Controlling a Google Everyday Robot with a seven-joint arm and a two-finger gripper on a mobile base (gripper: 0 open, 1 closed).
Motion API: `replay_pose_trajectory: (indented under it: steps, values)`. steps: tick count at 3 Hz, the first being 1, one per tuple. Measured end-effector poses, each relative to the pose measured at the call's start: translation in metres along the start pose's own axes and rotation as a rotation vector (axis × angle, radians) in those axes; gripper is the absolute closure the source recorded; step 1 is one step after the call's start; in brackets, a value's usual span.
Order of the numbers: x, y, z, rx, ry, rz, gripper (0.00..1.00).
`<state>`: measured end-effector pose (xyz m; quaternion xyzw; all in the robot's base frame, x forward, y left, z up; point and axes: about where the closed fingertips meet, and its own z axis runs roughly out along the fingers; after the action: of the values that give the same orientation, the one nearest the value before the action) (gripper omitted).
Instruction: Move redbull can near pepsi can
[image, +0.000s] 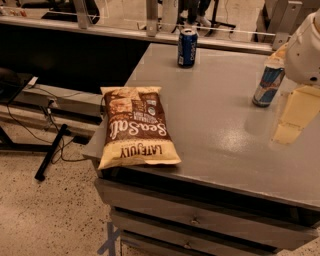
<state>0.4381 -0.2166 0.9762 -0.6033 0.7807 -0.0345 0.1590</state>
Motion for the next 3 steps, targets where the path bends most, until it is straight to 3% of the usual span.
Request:
replay_pose_trajectory:
  steps: [1,3]
  values:
    - [0.0,0.0,0.0,0.0,0.0,0.0,0.0]
    - [0.068,-0.064,0.012,0.036,-0.16,0.197,0.0]
